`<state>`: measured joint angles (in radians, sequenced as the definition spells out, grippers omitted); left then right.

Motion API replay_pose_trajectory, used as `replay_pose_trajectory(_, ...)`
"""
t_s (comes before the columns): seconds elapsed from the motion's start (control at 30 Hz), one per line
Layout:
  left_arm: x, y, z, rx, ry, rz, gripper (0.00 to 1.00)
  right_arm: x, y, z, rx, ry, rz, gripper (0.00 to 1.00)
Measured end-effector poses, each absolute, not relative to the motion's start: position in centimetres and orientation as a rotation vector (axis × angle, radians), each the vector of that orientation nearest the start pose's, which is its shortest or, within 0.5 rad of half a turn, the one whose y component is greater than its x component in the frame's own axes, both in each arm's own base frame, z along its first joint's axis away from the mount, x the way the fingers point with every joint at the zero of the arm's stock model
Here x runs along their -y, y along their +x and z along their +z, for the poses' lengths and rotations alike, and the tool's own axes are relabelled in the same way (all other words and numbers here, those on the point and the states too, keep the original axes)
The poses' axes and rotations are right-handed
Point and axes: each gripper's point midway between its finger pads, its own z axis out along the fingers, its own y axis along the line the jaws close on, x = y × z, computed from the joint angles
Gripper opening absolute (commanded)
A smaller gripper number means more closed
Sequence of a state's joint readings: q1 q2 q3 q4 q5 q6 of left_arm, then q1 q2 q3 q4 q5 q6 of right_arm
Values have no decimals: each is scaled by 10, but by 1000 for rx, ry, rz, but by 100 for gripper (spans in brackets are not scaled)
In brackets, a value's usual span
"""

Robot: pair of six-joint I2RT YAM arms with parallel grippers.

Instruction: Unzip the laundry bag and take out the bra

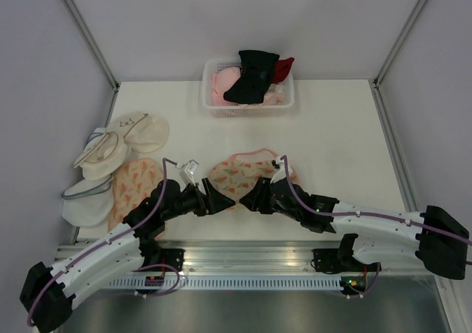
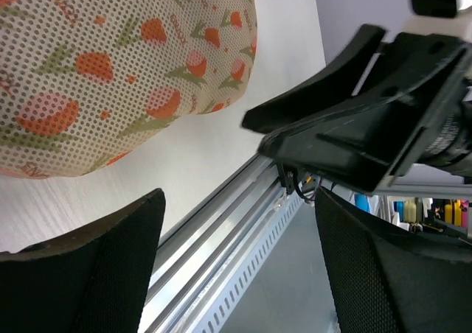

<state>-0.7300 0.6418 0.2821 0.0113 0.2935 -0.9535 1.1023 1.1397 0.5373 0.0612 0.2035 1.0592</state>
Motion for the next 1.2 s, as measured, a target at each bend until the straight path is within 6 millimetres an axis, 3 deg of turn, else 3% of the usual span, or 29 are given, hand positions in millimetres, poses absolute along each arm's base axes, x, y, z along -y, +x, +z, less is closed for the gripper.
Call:
replay_pose_trajectory(0.07,244,144,135,-2193,-21,-1329,77,-307,162,129,-2260,69,1003,41)
replay_pose_trajectory(0.13,247,144,127,-2221,-26,-1312,71,-297,167,142,-2231,52,950,6)
replay_pose_trajectory(0.17,249,145,122,-2238,-29,-1300,62,-292,170,148,-2214,49,918,0)
replay_pose_trajectory(0.27,256,148,103,-2302,-39,-1252,44,-271,180,156,-2182,86,795,0)
replay_pose_trajectory(0.37,262,153,87,-2350,-37,-1205,26,-242,191,150,-2163,112,625,0)
replay_pose_trajectory(0.43,266,160,82,-2360,-43,-1174,19,-223,200,144,-2163,126,518,0)
replay_pose_trajectory(0.57,271,176,82,-2340,-63,-1131,18,-185,229,126,-2167,202,347,0)
replay_pose_trajectory(0.73,279,191,76,-2334,-77,-1093,16,-145,249,67,-2277,249,144,0)
replay_pose_trajectory(0.87,280,194,55,-2382,-88,-1047,13,-145,245,26,-2393,184,74,0)
replay_pose_trajectory(1.1,276,202,33,-2412,-124,-969,5,-156,245,20,-2393,138,150,0)
replay_pose_trajectory(1.2,276,215,28,-2419,-157,-940,4,-159,238,20,-2408,107,193,0)
